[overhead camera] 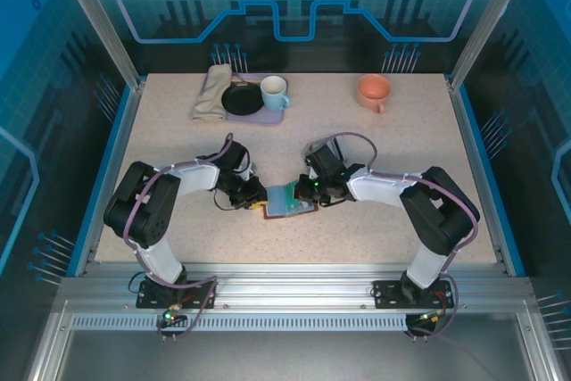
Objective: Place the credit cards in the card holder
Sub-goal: Insert the credit card into the card slot.
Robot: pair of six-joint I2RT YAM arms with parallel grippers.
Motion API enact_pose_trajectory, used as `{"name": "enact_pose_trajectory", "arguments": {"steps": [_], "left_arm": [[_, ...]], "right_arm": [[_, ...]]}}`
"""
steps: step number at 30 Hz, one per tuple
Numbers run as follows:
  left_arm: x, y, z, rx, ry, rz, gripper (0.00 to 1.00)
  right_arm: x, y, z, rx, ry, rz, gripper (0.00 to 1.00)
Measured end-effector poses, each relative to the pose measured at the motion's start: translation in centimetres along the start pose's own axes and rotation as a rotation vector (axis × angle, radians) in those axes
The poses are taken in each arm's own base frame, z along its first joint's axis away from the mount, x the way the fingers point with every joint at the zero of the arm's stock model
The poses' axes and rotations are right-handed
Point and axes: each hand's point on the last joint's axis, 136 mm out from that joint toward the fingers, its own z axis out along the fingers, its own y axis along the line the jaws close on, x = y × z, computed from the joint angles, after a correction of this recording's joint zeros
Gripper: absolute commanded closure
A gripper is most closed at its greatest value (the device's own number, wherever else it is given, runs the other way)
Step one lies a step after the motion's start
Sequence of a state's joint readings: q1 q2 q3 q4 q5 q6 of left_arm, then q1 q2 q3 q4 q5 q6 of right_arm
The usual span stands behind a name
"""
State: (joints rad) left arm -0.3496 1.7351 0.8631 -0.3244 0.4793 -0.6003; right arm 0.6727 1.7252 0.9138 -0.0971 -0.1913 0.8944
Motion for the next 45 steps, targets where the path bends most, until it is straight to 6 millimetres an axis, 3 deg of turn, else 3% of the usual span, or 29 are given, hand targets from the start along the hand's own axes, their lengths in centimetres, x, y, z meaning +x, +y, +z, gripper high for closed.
{"name": "enact_pose_trajectory", "arguments": {"steps": [5,10,15,23,45], "left_arm": [[0.0,0.1,0.0,-0.008,-0.002,-0.001,0.78],[0.0,0.1,-0.2,-0.016,-0.011,0.004,0.7],[-0.1,0.3,-0.5,-0.047,-0.036,0.008,0.74],[-0.2,0.9,-1.0,-0.085,-0.059,0.0,1.0],[-0.1,1.1,-0.8,-0.087,-0.048,-0.023,1.0]], "right_arm": [[-0.2,0.3,0.2,-0.03,0.0,0.009,1.0],[-0.3,0.3,0.6,-0.035,0.001,0.012,1.0],[-0.3,0.3,0.7,-0.035,0.001,0.016,1.0],[-0.2,0.4,0.7,-0.037,0.004,0.02,1.0],[0.4,0.6,1.1,-0.113,-0.003,0.065,1.0]]}}
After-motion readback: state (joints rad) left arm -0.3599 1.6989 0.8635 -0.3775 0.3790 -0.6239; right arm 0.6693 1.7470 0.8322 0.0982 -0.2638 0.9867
